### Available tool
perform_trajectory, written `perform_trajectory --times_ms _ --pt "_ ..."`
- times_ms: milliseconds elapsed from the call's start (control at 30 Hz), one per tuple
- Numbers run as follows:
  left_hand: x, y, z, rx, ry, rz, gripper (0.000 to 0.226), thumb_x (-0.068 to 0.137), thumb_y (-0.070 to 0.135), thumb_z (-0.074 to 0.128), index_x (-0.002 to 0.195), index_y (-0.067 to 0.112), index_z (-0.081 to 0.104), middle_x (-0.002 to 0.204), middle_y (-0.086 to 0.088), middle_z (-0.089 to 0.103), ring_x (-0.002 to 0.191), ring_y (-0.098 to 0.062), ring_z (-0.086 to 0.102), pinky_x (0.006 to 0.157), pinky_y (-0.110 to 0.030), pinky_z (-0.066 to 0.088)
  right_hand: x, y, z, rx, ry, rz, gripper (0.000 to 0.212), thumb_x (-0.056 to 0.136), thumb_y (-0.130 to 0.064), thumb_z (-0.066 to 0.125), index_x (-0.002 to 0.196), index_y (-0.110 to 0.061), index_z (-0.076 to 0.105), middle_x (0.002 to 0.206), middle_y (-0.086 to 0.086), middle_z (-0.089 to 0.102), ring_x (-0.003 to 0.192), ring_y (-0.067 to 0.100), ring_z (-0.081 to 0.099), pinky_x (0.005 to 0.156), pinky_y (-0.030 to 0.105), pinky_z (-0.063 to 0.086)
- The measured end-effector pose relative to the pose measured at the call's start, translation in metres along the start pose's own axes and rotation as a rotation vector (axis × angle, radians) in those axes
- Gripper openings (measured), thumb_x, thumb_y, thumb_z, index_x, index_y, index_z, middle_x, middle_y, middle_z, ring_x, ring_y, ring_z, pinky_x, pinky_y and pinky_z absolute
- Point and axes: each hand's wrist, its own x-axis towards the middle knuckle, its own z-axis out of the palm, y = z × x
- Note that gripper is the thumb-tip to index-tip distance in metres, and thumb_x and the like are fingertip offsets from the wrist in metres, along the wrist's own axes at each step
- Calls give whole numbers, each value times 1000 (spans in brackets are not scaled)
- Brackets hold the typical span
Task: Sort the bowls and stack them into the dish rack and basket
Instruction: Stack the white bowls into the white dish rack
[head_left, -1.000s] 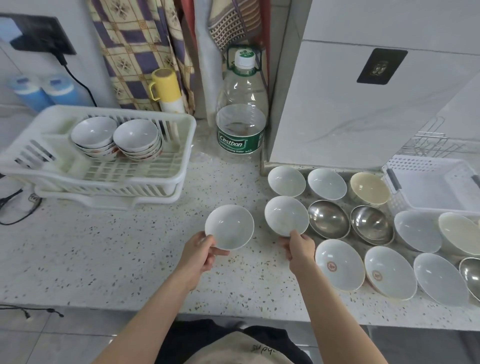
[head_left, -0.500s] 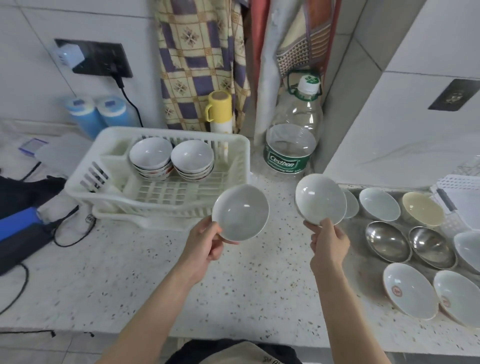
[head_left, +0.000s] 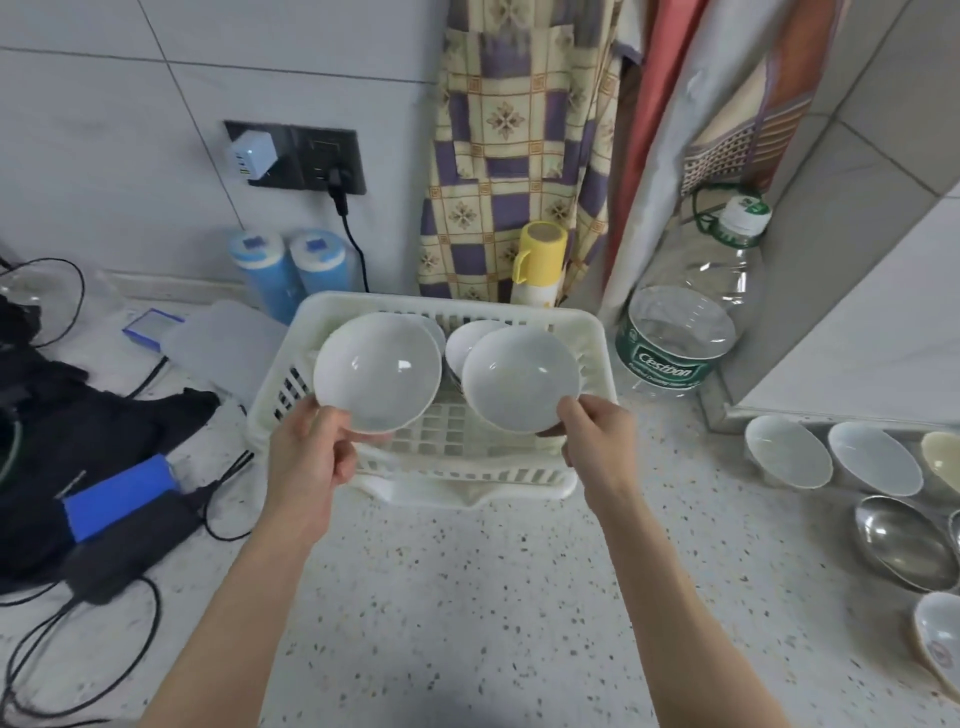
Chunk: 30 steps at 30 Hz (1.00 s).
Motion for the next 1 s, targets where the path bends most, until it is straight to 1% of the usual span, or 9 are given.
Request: perform_trajectory --times_ms 133,233,333,400,467,600,733,800,1000 --pt "23 5 -15 19 62 1 33 74 24 54 104 10 59 78 -18 75 38 -11 29 37 -19 25 7 0 28 -95 -130 66 25 82 -15 52 72 2 68 59 6 71 35 10 41 41 24 37" --pt "37 4 -18 33 98 13 36 80 18 53 112 3 57 76 -17 75 37 -10 29 34 -18 27 13 0 43 -153 -200 121 28 80 -15 51 74 9 65 59 10 71 33 12 40 38 20 34" --pt "48 1 -15 50 151 16 27 84 10 51 110 3 58 68 -13 75 36 -8 29 35 -17 30 19 -1 56 -209 -244 168 27 79 -15 52 70 6 66 58 12 71 32 11 42 36 16 34" --pt "54 -3 -11 74 171 18 24 83 11 52 105 8 59 65 -9 74 37 -8 33 42 -20 37 22 -1 63 -213 -243 203 26 78 -13 52 59 0 63 56 14 70 31 11 43 34 14 32" --pt "59 -7 -8 90 188 9 24 83 13 52 106 13 59 65 -6 75 38 -8 43 50 -23 42 25 -2 68 -218 -237 238 25 77 -11 51 56 -2 60 56 16 69 30 11 42 32 13 29" --pt "65 -16 -7 77 168 13 29 85 16 52 113 17 57 68 -5 76 40 -10 54 45 -14 43 31 -2 73 -301 -287 321 18 74 -15 51 63 -3 59 60 17 71 31 12 38 34 15 25" --pt "69 -18 -7 74 158 5 33 81 20 52 113 17 58 70 -6 76 41 -10 55 44 -14 41 37 -3 79 -376 -333 361 16 72 -17 50 65 -5 58 64 15 73 36 12 39 36 16 27" --pt "70 -18 -7 60 164 -8 31 82 19 53 112 17 58 70 -6 76 41 -11 55 43 -15 40 39 -3 83 -391 -349 385 15 73 -16 49 70 -4 57 64 14 73 34 12 39 34 15 26" --pt "68 -18 -10 48 150 -7 24 79 21 53 101 27 57 70 -5 76 39 -10 54 38 -17 40 43 4 98 -416 -368 409 8 73 -11 49 69 -5 53 59 15 71 32 12 38 32 13 25"
